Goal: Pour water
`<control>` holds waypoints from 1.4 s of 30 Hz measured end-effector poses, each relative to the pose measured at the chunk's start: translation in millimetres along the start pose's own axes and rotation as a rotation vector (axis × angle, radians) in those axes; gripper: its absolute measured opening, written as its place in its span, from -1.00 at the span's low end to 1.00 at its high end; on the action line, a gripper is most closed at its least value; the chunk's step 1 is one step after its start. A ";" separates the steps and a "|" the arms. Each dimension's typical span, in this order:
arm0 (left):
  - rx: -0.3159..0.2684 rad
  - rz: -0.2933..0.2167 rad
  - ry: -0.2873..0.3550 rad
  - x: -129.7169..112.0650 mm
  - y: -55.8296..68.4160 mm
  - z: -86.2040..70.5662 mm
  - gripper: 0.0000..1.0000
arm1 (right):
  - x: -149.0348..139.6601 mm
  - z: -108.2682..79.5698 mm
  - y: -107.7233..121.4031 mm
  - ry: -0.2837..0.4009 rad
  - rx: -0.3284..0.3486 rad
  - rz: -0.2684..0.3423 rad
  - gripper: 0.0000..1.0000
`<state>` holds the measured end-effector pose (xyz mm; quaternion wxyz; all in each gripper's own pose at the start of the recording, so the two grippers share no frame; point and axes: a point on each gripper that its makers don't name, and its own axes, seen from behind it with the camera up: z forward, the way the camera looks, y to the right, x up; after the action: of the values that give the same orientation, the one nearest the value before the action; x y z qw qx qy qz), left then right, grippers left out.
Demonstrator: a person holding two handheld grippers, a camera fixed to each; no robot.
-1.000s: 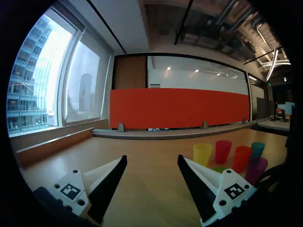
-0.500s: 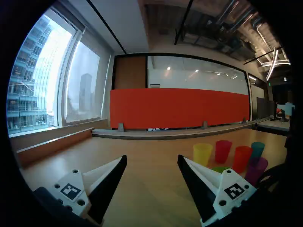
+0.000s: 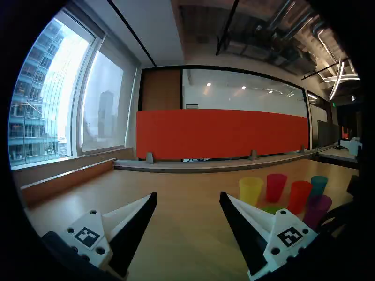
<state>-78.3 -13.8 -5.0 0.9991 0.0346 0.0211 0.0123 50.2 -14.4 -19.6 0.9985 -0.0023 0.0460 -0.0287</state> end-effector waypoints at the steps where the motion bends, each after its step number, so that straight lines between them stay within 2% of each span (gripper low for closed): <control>1: 0.000 0.000 0.000 0.1 0.1 0.0 0.99 | -2.7 0.1 -0.7 0.000 0.002 -0.002 1.00; 8: 0.000 0.000 0.000 0.1 0.2 0.3 0.99 | -17.9 1.5 -1.6 -0.006 0.010 -0.001 1.00; 18: 0.000 0.000 0.000 0.7 0.0 0.8 0.99 | -39.2 5.4 0.6 -0.030 0.004 0.042 1.00; 42: 0.000 0.000 0.000 -0.2 0.2 0.8 0.99 | -57.4 8.0 8.2 -0.085 -0.016 0.038 1.00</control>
<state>-78.4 -13.6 -4.2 0.9991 0.0346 0.0211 0.0122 -5.7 -2.8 -6.5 0.9999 -0.0107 0.0039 -0.0091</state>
